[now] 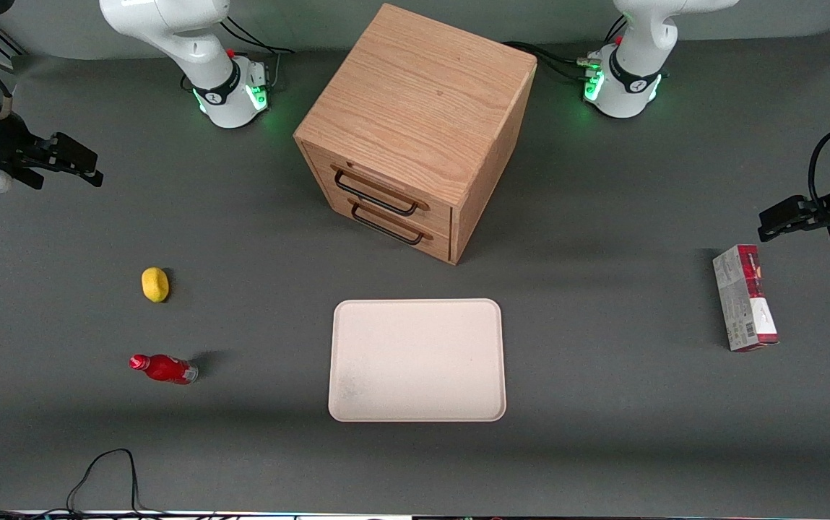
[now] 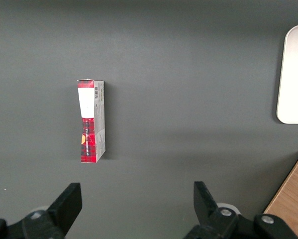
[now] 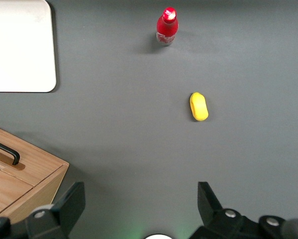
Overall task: Place coke bottle on tray
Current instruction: 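Move the right gripper down toward the small red Coca-Cola bottle, then close the right gripper around the red bottle's neck and lift it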
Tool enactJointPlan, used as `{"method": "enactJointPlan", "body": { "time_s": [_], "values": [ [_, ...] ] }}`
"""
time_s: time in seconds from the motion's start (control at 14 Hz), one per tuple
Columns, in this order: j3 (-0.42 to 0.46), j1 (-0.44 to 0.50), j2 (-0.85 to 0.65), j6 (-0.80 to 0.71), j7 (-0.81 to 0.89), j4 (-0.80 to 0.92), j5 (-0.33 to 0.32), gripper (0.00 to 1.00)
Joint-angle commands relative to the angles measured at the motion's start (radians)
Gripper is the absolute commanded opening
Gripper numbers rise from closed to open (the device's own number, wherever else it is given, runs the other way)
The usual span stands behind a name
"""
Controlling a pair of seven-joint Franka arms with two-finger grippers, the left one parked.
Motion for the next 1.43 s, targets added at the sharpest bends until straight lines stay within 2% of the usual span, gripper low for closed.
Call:
{"method": "enactJointPlan", "body": {
  "time_s": [0.0,0.36,0.64,0.79,0.86,1.07,1.36],
  "values": [
    [0.011,-0.014,-0.003,0.004,0.015,-0.005,-0.01,1.0],
    [0.008,-0.022,0.09,0.053,0.013,0.021,0.011,1.0],
    [0.011,-0.083,0.376,0.089,-0.003,0.258,0.019,1.0],
    [0.011,-0.107,0.504,0.152,-0.028,0.353,0.08,1.0],
    [0.013,-0.118,0.545,0.187,-0.058,0.36,0.102,1.0],
    [0.023,-0.124,0.651,0.296,-0.109,0.355,0.1,1.0],
    [0.053,-0.149,0.705,0.462,-0.12,0.297,0.097,1.0]
  ]
}}
